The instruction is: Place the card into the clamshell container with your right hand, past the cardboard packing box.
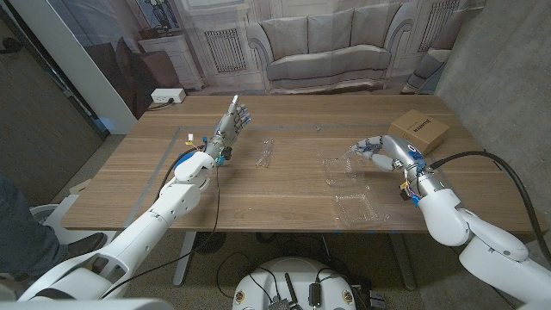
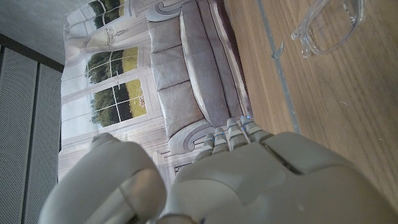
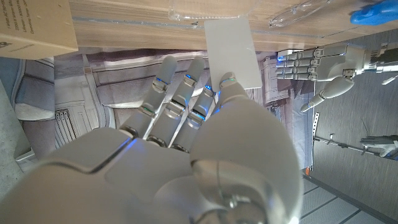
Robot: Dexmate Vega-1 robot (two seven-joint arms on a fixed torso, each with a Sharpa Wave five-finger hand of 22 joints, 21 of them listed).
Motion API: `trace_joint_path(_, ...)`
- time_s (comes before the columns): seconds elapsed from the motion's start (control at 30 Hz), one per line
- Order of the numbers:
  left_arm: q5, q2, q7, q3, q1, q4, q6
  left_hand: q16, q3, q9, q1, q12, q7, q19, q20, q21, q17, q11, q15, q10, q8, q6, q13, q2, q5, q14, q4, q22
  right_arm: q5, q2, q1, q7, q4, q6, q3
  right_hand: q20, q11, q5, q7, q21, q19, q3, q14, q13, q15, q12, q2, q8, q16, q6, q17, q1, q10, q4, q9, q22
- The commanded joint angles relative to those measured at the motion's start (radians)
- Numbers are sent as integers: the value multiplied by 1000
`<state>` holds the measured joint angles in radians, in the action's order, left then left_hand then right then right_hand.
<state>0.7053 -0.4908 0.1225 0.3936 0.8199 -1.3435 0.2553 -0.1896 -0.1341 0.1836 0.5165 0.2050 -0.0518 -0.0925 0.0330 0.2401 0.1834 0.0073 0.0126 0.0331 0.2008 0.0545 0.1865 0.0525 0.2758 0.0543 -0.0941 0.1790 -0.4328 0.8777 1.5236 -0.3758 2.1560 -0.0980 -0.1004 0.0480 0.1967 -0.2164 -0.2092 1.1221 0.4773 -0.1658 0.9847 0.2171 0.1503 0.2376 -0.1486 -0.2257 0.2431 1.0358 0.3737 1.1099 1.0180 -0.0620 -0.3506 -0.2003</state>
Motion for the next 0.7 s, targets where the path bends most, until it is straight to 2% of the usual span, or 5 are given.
trace_joint_path(0.03, 0, -4, 6, 3, -8, 4, -7, -2, -9, 4, 4, -2, -5, 2, 17, -3, 2, -3, 0, 1, -4, -6, 3, 7, 0, 4, 3, 3, -8, 8, -5, -3, 0, -17, -29, 168, -3, 3, -2, 4, -5, -2, -1, 4, 77, 8, -4, -6, 1, 10, 2, -3, 9, 4, -5, -1)
trace_joint_path(0.7, -5, -19, -2, -7, -1, -26, -1, -3, -11, 4, 5, 0, -8, 6, 17, -6, 3, 3, 4, -3, -3, -8, 3, 9, -1, 1, 3, 3, -16, 15, -21, -26, -10, -44, -82, 168, -3, 5, -2, 6, -5, -2, -3, 5, 77, 8, -5, -4, 1, 12, 4, -1, 9, 5, -4, -1)
